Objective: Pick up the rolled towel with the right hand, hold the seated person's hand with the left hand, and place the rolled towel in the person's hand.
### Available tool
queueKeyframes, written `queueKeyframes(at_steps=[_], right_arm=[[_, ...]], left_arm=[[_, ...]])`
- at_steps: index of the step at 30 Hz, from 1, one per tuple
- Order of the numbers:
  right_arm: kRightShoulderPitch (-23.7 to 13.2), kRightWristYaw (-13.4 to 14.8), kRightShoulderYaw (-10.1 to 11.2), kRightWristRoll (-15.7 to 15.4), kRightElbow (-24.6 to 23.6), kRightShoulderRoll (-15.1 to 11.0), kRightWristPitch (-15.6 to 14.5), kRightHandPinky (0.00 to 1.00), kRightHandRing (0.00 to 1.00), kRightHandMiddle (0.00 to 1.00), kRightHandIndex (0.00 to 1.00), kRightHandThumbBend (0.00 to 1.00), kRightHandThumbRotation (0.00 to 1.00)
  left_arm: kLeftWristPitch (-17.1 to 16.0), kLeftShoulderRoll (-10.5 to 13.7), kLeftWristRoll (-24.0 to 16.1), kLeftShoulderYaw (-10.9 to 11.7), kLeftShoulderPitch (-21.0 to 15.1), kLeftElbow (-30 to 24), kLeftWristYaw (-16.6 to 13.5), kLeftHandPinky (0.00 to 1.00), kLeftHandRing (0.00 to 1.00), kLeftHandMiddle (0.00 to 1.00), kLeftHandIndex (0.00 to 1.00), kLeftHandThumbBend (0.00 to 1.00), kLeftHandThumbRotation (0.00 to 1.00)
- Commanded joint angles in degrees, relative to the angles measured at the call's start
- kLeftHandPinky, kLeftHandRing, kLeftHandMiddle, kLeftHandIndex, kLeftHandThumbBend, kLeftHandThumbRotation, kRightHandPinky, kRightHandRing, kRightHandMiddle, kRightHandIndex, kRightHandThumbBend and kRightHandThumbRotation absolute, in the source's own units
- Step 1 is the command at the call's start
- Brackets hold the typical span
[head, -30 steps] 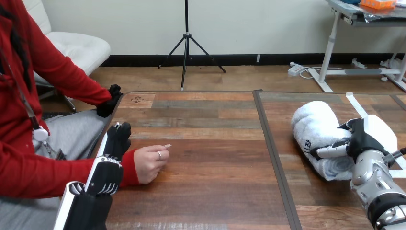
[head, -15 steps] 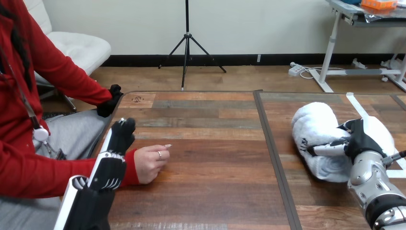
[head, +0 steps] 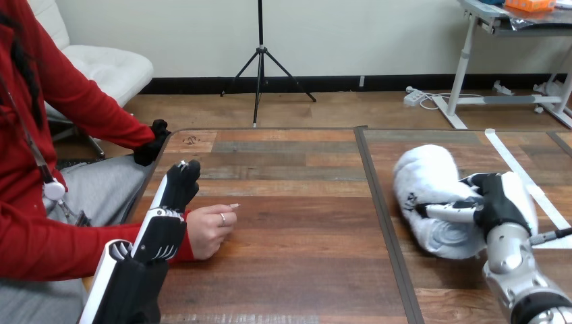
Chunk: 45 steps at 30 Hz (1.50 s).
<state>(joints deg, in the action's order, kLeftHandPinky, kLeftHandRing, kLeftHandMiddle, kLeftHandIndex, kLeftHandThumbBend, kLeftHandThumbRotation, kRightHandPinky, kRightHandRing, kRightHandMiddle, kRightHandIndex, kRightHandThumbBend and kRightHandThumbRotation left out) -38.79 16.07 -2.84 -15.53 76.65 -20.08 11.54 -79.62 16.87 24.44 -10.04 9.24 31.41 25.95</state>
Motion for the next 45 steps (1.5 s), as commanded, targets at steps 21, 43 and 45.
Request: queueKeyframes(at_steps=[21, 43, 45], right_arm=[[3.7, -3.9, 2.7, 4.1, -4.7, 3.6, 17.7, 0.05, 0.1, 0.14, 0.13, 0.63, 0.0], [6.5, -7.9, 4.6, 6.9, -10.1, 4.9, 30.3, 0.04, 0.08, 0.11, 0.1, 0.57, 0.0], [6.7, -8.5, 4.8, 7.2, -10.6, 5.1, 31.2, 0.04, 0.08, 0.11, 0.09, 0.57, 0.0]], left_arm=[[2.3, -1.8, -5.3, 5.6, -3.1, -0.2, -0.8, 0.97, 0.98, 1.0, 1.0, 1.0, 0.56], [4.3, -3.3, -16.8, 12.1, -2.3, -1.8, -5.8, 0.92, 0.96, 0.99, 0.99, 1.0, 0.58], [5.3, -3.2, -18.0, 12.5, -1.9, -2.6, -6.5, 0.91, 0.96, 0.99, 0.99, 1.0, 0.57]])
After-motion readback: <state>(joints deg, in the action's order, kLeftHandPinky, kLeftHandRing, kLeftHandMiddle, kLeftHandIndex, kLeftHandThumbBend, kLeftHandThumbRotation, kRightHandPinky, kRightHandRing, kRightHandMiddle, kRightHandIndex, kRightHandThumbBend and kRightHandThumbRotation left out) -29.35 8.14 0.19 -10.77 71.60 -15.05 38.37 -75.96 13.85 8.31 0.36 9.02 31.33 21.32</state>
